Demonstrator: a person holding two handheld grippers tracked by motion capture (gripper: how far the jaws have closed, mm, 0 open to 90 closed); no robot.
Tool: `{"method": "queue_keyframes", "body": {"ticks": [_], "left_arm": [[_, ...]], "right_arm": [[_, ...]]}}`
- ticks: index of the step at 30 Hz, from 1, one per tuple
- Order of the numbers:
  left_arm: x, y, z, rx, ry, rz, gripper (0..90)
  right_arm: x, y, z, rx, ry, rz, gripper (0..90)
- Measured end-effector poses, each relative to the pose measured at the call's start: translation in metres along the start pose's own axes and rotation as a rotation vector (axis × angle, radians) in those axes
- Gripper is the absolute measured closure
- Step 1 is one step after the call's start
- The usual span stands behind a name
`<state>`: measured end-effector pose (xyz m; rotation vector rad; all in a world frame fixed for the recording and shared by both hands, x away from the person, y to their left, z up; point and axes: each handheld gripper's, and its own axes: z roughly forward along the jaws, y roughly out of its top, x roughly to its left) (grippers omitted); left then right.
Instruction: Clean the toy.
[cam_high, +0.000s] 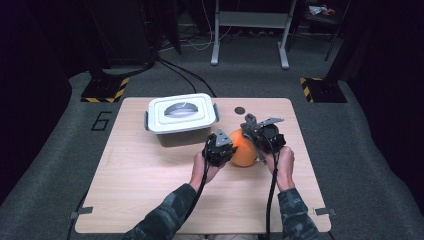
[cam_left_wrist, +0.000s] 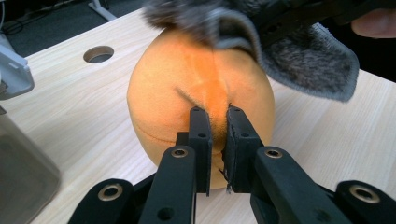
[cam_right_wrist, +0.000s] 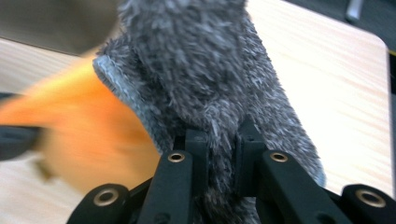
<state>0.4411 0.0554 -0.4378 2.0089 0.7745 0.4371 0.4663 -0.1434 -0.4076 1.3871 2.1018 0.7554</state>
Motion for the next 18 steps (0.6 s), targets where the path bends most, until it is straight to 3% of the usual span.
{"method": "queue_keyframes", "body": {"ticks": [3,7,13,18], "left_arm": [[-0.001,0.000,0.000,-0.004,-0.005,0.001,82.5],[-0.002,0.000,0.001,-0.010,-0.004,0.003,82.3],[-0.002,0.000,0.001,-0.006,-0.004,0.004,82.0],[-0.001,0.000,0.000,0.004,-0.009,0.004,81.8]], "right_arm": [[-0.009,-0.004,0.001,0.005,0.015,0.029,79.5],[-0.010,-0.003,-0.013,-0.037,0.050,0.043,79.1],[0.009,0.005,-0.031,-0.093,0.131,-0.004,78.9],[0.025,0.007,-0.026,-0.089,0.180,-0.051,78.7]]}}
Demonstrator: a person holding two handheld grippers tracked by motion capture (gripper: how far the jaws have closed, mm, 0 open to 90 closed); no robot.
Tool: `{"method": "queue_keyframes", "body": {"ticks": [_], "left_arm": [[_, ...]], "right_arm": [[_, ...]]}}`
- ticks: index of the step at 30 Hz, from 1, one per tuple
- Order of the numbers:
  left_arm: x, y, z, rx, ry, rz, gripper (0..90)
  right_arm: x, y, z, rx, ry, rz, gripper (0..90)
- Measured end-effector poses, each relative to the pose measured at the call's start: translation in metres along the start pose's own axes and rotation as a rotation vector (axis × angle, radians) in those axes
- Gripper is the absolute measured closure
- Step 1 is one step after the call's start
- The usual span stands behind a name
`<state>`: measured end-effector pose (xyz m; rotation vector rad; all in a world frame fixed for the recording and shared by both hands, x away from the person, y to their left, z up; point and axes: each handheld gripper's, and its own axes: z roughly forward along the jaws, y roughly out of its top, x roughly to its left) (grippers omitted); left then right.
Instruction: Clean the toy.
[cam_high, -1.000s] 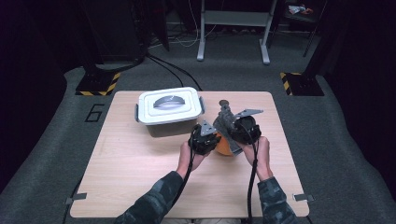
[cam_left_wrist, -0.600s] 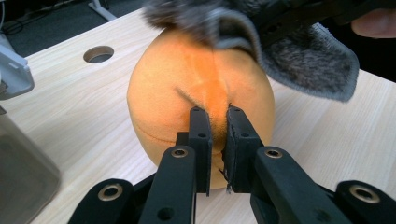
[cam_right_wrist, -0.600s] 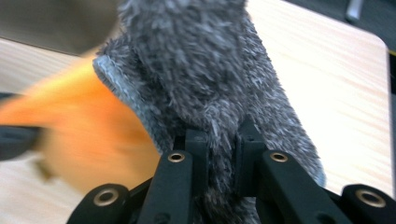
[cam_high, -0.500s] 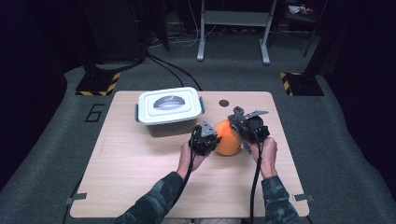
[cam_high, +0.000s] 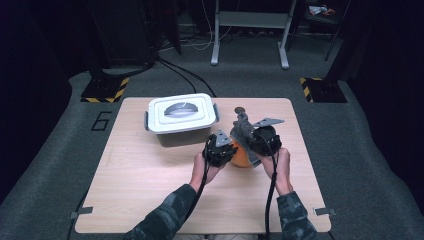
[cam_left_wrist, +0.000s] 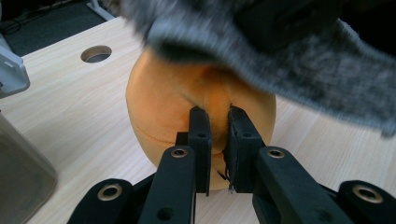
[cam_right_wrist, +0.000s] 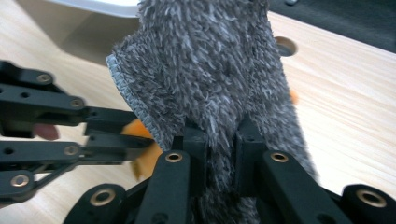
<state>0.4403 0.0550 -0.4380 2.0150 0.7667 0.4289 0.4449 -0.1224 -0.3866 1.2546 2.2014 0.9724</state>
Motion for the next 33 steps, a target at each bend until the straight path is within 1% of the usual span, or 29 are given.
{"method": "queue_keyframes", "body": {"ticks": [2,3,4,5,6,7,10,11,12,13,15,16,18,19,20,22,23,25,26,28,29,32,33], "left_arm": [[0.000,0.000,0.000,0.001,-0.003,0.000,81.9],[0.000,-0.001,0.000,0.002,-0.003,0.001,81.9],[0.000,-0.001,0.001,0.001,-0.003,0.000,81.9],[0.000,-0.001,0.001,0.001,-0.003,-0.002,81.9],[0.000,-0.001,0.001,0.001,-0.002,-0.004,81.9],[0.001,-0.002,0.002,0.001,0.000,-0.005,82.0],[0.002,-0.002,0.002,0.003,0.000,-0.007,82.0],[0.002,-0.002,0.002,0.000,0.002,-0.010,82.0],[0.002,-0.003,0.002,0.005,0.001,-0.010,82.0],[0.003,-0.003,0.001,0.004,0.004,-0.012,82.0],[0.004,-0.004,0.001,0.002,0.004,-0.019,82.1],[0.004,-0.004,0.001,0.001,0.006,-0.020,82.0],[0.005,-0.004,0.001,0.001,0.007,-0.028,82.1],[0.005,-0.004,0.002,0.001,0.009,-0.027,82.0],[0.005,-0.004,0.002,0.002,0.010,-0.026,82.0],[0.005,-0.003,0.003,0.003,0.014,-0.031,82.0],[0.005,-0.003,0.003,0.006,0.017,-0.029,82.0],[0.006,-0.002,0.003,0.008,0.017,-0.037,82.0],[0.006,-0.001,0.004,0.009,0.020,-0.041,81.9],[0.006,-0.001,0.005,0.008,0.023,-0.045,81.9],[0.005,0.000,0.005,0.005,0.028,-0.046,81.9],[0.006,0.000,0.004,0.012,0.021,-0.041,81.8],[0.005,-0.001,0.005,0.003,0.025,-0.043,81.8]], "right_arm": [[0.002,0.000,0.005,0.015,-0.004,-0.003,78.7],[0.003,-0.001,0.006,0.022,-0.004,0.009,78.7],[0.002,-0.001,0.008,0.021,-0.007,-0.004,78.8],[0.002,-0.001,0.009,0.022,-0.015,0.007,78.8],[0.000,-0.001,0.010,0.021,-0.011,-0.002,78.9],[-0.001,-0.001,0.011,0.022,-0.015,0.000,78.9],[-0.005,-0.002,0.013,0.027,-0.041,0.017,79.1],[-0.008,-0.002,0.014,0.026,-0.057,0.013,79.1],[-0.010,-0.002,0.015,0.033,-0.069,0.027,79.2],[-0.013,-0.002,0.017,0.029,-0.079,0.030,79.1],[-0.019,-0.004,0.019,0.039,-0.121,0.052,79.2],[-0.023,-0.005,0.020,0.038,-0.128,0.065,79.2],[-0.028,-0.008,0.023,0.050,-0.145,0.072,79.2],[-0.031,-0.010,0.023,0.038,-0.130,0.085,79.1],[-0.032,-0.011,0.021,0.037,-0.117,0.096,79.1],[-0.036,-0.014,0.016,0.026,-0.119,0.108,79.0],[-0.038,-0.016,0.013,0.013,-0.109,0.114,78.9],[-0.042,-0.021,0.007,0.002,-0.117,0.130,78.9],[-0.044,-0.023,0.004,-0.006,-0.114,0.136,78.9],[-0.048,-0.026,-0.001,-0.014,-0.124,0.139,78.8],[-0.050,-0.027,-0.004,-0.015,-0.129,0.139,78.8],[-0.053,-0.031,-0.012,-0.018,-0.147,0.147,78.7],[-0.054,-0.032,-0.013,-0.021,-0.149,0.153,78.7]]}}
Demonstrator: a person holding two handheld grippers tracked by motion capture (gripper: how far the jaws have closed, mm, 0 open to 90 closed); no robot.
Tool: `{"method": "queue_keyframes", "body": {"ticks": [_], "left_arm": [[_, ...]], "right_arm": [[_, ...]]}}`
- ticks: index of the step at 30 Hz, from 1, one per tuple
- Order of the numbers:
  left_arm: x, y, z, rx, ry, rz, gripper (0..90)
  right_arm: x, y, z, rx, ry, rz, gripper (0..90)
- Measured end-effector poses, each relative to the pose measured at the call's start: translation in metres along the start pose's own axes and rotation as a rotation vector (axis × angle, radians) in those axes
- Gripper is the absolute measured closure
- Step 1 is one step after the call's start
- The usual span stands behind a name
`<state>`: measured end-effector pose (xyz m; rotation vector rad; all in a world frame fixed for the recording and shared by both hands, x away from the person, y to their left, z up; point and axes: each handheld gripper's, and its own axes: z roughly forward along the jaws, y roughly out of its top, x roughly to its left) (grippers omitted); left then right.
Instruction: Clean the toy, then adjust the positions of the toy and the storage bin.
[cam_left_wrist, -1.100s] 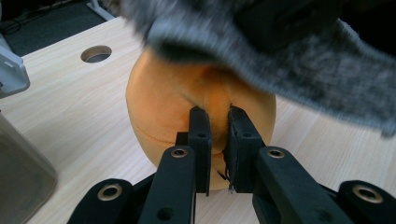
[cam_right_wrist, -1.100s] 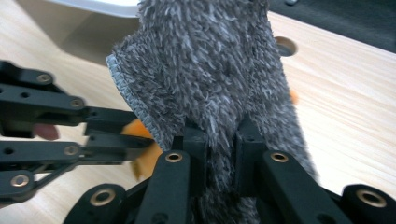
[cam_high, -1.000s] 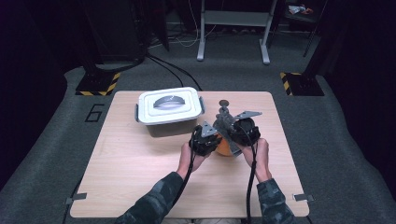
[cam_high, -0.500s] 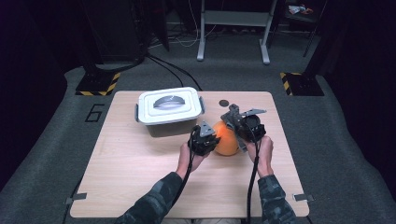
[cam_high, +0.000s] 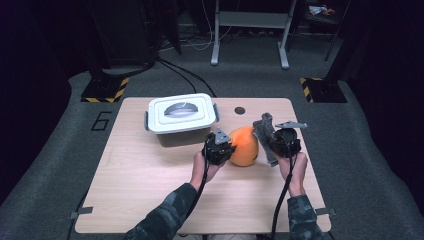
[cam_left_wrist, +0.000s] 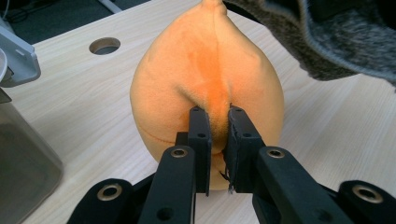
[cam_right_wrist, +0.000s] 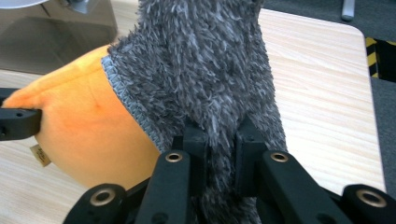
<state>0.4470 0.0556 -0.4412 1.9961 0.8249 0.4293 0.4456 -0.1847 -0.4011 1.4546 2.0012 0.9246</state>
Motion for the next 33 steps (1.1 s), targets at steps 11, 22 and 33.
{"method": "queue_keyframes", "body": {"ticks": [11,22,33], "left_arm": [[0.001,0.000,-0.001,0.011,-0.006,0.001,81.8],[0.006,0.000,0.000,0.006,-0.002,-0.013,81.8],[0.013,-0.002,-0.002,0.011,0.007,-0.023,81.6]], "right_arm": [[-0.010,-0.011,-0.006,0.018,-0.037,0.025,78.5],[-0.015,-0.032,-0.013,0.082,-0.038,0.034,78.3],[-0.002,-0.066,-0.018,0.154,-0.005,0.031,77.9]]}}
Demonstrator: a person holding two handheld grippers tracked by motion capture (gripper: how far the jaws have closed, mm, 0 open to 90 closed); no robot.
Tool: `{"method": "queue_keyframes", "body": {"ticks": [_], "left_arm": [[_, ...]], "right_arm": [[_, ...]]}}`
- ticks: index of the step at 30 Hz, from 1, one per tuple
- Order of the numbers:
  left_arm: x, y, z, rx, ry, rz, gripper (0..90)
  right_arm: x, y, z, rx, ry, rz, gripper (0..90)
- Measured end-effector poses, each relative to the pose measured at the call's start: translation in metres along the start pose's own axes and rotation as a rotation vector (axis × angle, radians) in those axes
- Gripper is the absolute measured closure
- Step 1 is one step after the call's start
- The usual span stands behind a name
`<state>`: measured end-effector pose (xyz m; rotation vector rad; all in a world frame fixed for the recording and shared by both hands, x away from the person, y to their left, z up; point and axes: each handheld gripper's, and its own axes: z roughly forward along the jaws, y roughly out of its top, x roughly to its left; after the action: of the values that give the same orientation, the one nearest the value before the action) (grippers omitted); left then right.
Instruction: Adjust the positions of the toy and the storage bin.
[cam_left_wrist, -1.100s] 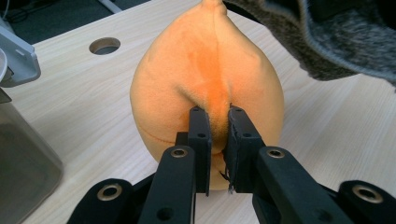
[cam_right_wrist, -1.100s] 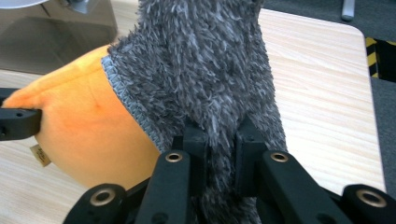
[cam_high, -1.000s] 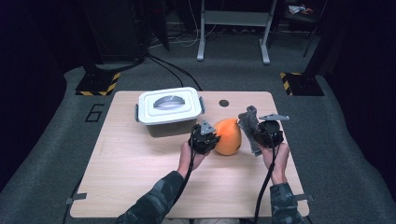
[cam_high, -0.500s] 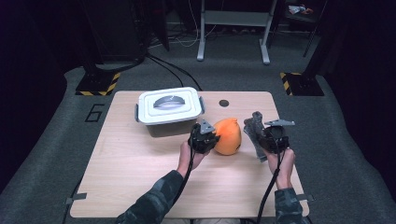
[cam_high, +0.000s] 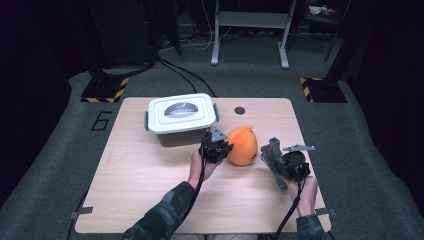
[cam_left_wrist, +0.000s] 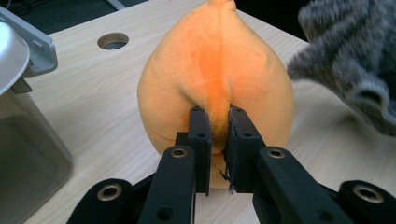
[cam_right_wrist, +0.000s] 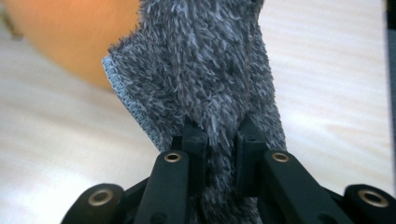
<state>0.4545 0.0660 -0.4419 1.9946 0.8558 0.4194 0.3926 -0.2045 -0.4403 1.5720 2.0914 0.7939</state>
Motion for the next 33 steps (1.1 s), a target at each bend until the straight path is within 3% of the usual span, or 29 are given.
{"method": "queue_keyframes", "body": {"ticks": [6,21,33], "left_arm": [[0.002,0.000,0.000,-0.003,0.006,-0.009,81.6],[0.003,0.000,0.000,-0.004,0.020,-0.008,81.5],[0.001,0.001,0.000,-0.009,0.020,-0.008,81.5]], "right_arm": [[0.009,-0.013,0.001,0.024,0.015,-0.012,77.8],[0.049,-0.043,0.005,0.084,0.091,-0.089,77.4],[0.083,-0.055,0.016,0.120,0.217,-0.139,76.5]]}}
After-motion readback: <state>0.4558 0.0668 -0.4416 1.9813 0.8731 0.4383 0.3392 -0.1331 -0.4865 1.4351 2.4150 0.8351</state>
